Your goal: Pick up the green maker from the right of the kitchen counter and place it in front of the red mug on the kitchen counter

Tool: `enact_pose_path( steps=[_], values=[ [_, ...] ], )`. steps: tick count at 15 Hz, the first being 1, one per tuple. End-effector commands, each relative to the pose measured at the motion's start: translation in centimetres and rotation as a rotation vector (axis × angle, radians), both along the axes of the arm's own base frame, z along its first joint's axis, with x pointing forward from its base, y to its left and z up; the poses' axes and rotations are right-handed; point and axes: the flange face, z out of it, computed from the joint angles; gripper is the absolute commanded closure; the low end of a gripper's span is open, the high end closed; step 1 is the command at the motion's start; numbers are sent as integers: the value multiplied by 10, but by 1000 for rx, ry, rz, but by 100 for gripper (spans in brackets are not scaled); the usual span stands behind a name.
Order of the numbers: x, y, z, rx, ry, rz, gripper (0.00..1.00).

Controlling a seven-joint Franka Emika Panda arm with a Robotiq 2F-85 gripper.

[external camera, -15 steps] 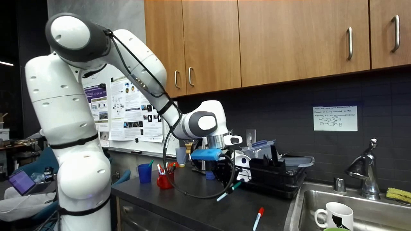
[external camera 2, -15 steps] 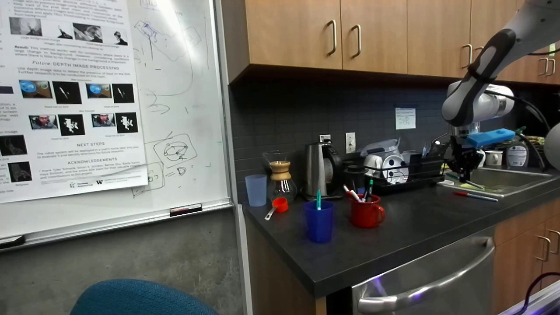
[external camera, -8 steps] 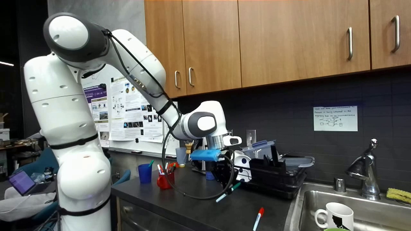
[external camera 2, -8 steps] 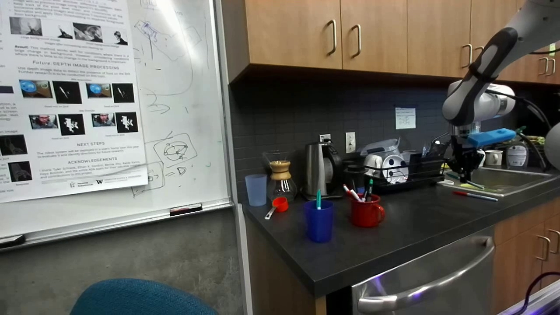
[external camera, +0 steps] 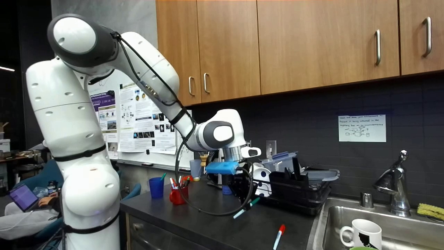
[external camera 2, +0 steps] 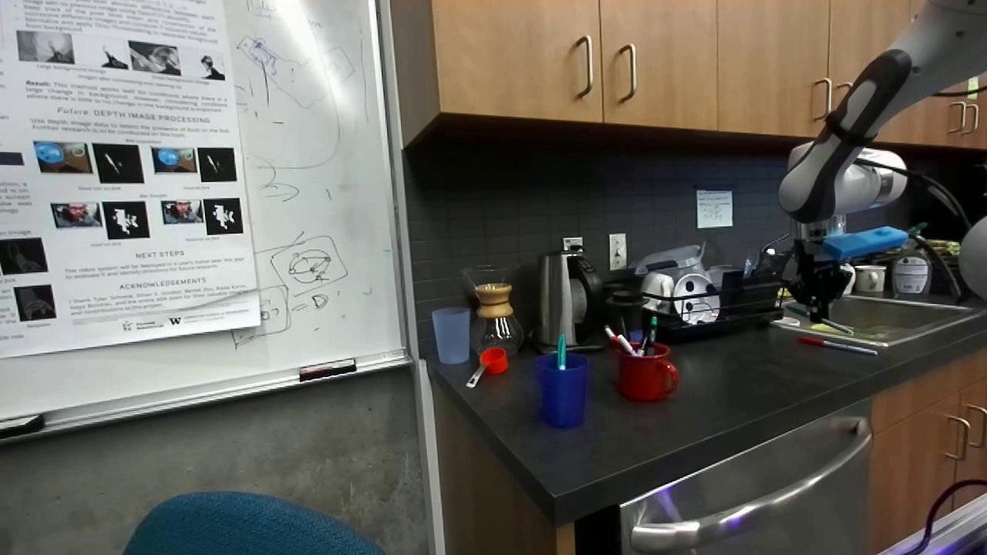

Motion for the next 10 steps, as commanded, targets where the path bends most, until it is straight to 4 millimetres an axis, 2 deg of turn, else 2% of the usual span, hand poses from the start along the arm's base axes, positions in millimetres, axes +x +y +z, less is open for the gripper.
enact_pose_path(
  steps=[1, 4, 10],
  values=[
    [4, 23, 26, -22, -44, 51, 97],
    [8, 61, 58, -46, -95, 148, 97],
    [-4, 166, 117, -95, -150, 410, 97]
  ],
)
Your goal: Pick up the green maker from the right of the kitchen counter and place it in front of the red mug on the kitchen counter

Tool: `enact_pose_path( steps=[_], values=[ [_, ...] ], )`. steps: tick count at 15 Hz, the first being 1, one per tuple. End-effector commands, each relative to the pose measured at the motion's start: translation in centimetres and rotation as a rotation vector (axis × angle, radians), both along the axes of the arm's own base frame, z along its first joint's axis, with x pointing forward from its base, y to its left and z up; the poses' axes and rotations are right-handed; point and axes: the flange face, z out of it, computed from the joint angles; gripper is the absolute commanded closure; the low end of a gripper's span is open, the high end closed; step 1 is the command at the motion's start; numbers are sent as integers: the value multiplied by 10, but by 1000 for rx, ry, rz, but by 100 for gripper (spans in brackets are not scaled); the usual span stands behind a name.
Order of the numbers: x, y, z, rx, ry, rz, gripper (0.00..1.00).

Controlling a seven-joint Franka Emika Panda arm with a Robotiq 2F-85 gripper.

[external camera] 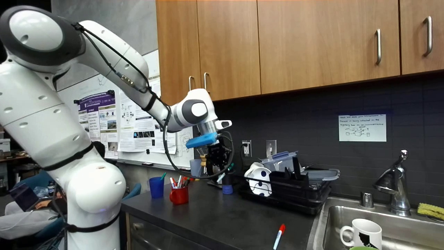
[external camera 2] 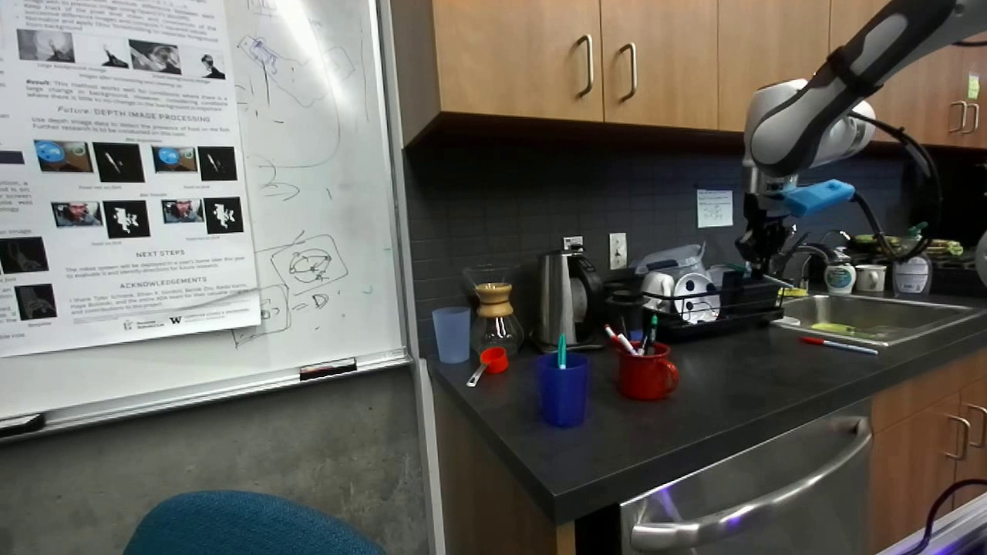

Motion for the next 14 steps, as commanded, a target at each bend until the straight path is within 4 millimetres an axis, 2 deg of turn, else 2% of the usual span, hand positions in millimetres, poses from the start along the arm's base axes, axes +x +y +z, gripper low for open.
enact_pose_path(
  steps=[1, 4, 7, 12, 14],
  values=[
    [-23, 59, 31, -29, -26, 160, 97],
    [-36, 108, 48, -44, -32, 290, 97],
    [-48, 152, 55, -38, 2, 438, 97],
    [-63, 205, 48, -17, 80, 639, 97],
    [-73, 215, 47, -11, 114, 700, 97]
  ],
)
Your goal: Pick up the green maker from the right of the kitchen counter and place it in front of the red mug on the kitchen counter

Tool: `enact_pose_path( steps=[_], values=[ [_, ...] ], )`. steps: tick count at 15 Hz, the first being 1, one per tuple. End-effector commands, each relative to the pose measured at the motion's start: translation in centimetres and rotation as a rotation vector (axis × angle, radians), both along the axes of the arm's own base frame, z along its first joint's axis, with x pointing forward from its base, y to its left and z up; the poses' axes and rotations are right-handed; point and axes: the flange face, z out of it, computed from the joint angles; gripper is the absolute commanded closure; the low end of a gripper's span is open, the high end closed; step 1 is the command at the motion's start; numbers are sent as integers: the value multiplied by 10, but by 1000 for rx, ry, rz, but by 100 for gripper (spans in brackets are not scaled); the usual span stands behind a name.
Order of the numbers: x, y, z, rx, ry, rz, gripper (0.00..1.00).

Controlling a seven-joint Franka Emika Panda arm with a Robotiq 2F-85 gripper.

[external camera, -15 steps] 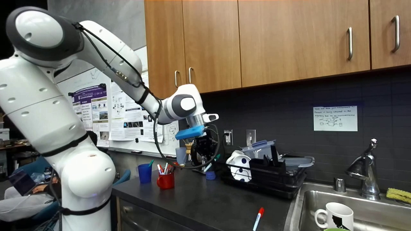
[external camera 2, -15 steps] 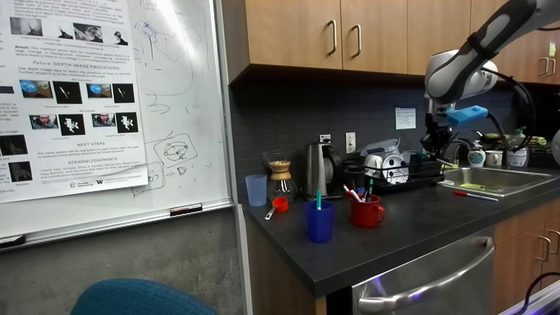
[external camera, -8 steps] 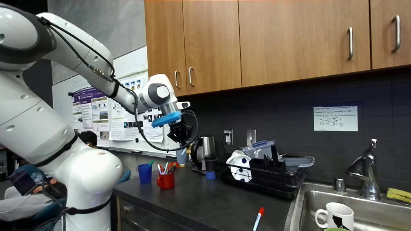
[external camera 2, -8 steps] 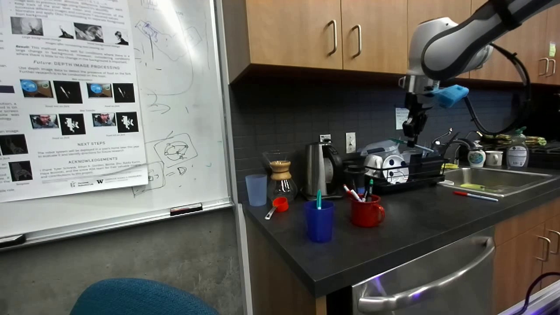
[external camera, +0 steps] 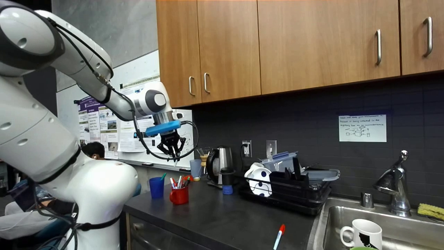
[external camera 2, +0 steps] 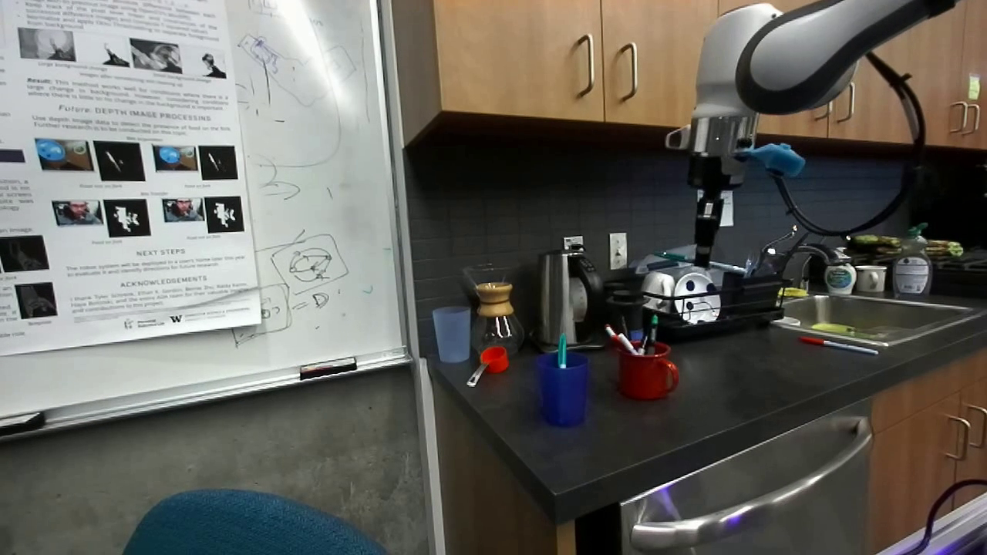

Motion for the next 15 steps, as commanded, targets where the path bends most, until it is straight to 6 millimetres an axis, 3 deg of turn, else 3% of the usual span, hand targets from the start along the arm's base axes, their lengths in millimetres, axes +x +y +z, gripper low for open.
enact_pose_path(
  steps=[1, 7, 15],
  values=[
    [-14, 18, -1, 0, 71, 122, 97],
    [-34, 39, -20, -32, 165, 265, 97],
    [-50, 57, -65, -85, 188, 380, 97]
  ],
)
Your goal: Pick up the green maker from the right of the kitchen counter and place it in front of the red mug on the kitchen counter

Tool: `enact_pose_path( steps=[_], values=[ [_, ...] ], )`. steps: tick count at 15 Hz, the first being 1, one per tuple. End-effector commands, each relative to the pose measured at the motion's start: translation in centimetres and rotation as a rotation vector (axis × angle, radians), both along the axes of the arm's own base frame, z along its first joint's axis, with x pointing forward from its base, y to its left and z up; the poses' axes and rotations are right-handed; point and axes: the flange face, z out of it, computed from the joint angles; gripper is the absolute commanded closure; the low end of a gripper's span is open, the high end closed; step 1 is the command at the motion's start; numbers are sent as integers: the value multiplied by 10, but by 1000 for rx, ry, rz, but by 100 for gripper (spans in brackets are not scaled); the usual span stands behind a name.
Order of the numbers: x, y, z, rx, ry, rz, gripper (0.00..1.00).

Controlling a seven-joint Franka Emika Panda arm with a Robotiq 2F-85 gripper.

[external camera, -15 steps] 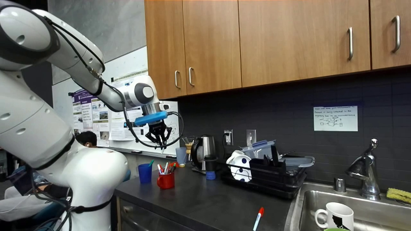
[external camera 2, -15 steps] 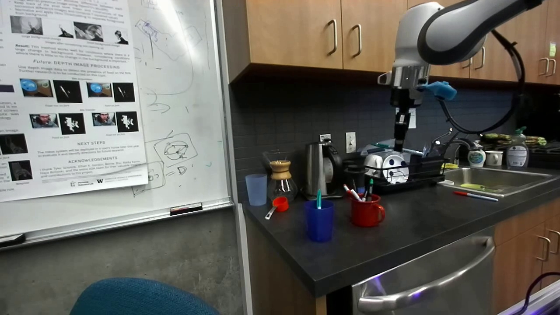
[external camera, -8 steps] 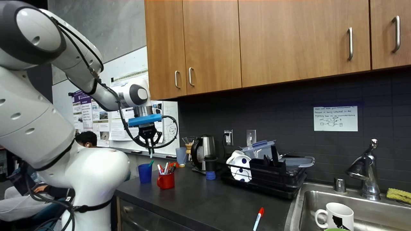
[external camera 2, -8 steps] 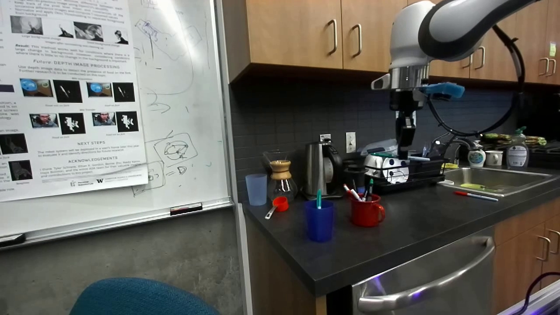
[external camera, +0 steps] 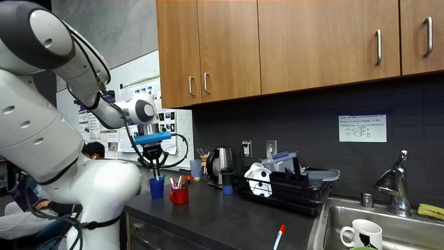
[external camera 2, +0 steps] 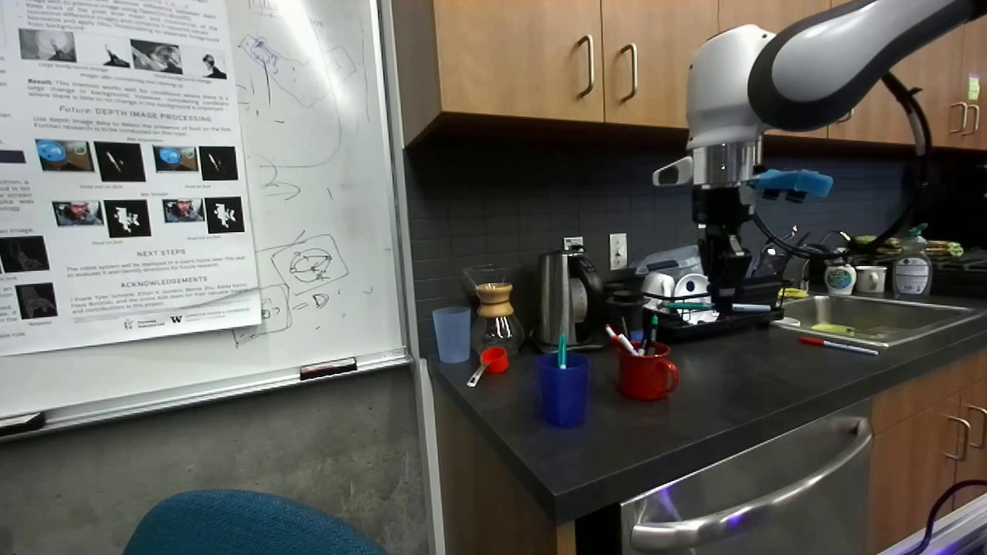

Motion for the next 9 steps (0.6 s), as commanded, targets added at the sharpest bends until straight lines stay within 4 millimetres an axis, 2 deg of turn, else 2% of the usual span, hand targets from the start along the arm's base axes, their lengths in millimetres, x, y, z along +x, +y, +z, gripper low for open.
enact_pose_path(
  steps=[1, 2, 3, 9],
  values=[
    [-4, 10, -17, -8, 2, 42, 97],
    [-1, 12, -18, -8, -3, 41, 97],
    [-4, 6, -13, -11, 0, 24, 88],
    [-2, 9, -18, -12, 1, 29, 88]
  ],
)
